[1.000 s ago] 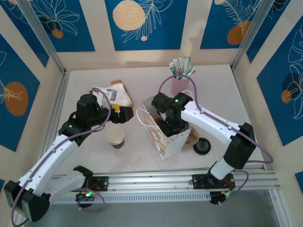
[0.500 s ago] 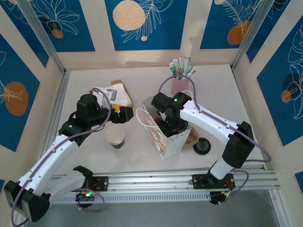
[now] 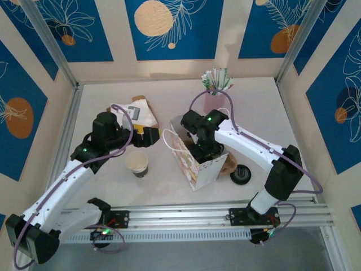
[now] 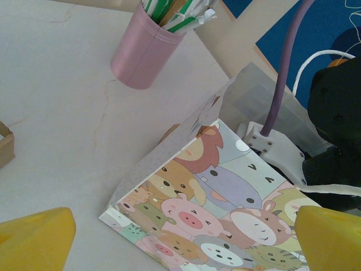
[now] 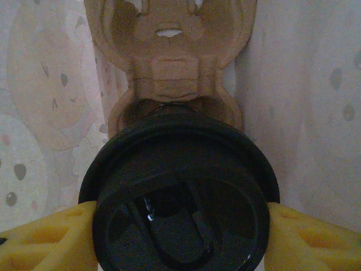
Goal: Pack the takeout coffee
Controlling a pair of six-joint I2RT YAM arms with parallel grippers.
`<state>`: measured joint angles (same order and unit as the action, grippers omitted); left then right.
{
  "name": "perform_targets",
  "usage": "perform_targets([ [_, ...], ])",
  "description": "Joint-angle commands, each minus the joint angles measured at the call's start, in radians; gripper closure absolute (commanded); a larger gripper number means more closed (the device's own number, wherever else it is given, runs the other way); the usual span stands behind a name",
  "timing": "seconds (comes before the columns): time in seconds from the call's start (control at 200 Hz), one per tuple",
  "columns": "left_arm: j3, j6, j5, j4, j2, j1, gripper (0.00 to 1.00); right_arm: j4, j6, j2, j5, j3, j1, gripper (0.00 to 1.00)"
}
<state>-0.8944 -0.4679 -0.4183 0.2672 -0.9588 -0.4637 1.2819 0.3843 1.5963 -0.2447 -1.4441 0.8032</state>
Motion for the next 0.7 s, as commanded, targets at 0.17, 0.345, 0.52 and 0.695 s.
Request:
perform_targets([
  [0.17, -0.012, 0.02, -0.01, -0.04, -0.009, -0.015, 0.0, 0.013, -0.017, 0.014, 0.031, 0.011, -0.012, 0.42],
  [0.345, -0.015, 0.022, -0.009, -0.04, -0.013, -0.016, 0.0, 0.007, -0.021, 0.018, 0.038, 0.016, -0.016, 0.42],
  [0.52, -0.018, 0.026, -0.01, -0.037, -0.014, -0.016, 0.0, 0.001, -0.023, 0.024, 0.042, 0.018, -0.017, 0.42],
  [0.695, -0.019, 0.026, -0.009, -0.036, -0.019, -0.016, 0.0, -0.001, -0.027, 0.03, 0.044, 0.019, -0.02, 0.42],
])
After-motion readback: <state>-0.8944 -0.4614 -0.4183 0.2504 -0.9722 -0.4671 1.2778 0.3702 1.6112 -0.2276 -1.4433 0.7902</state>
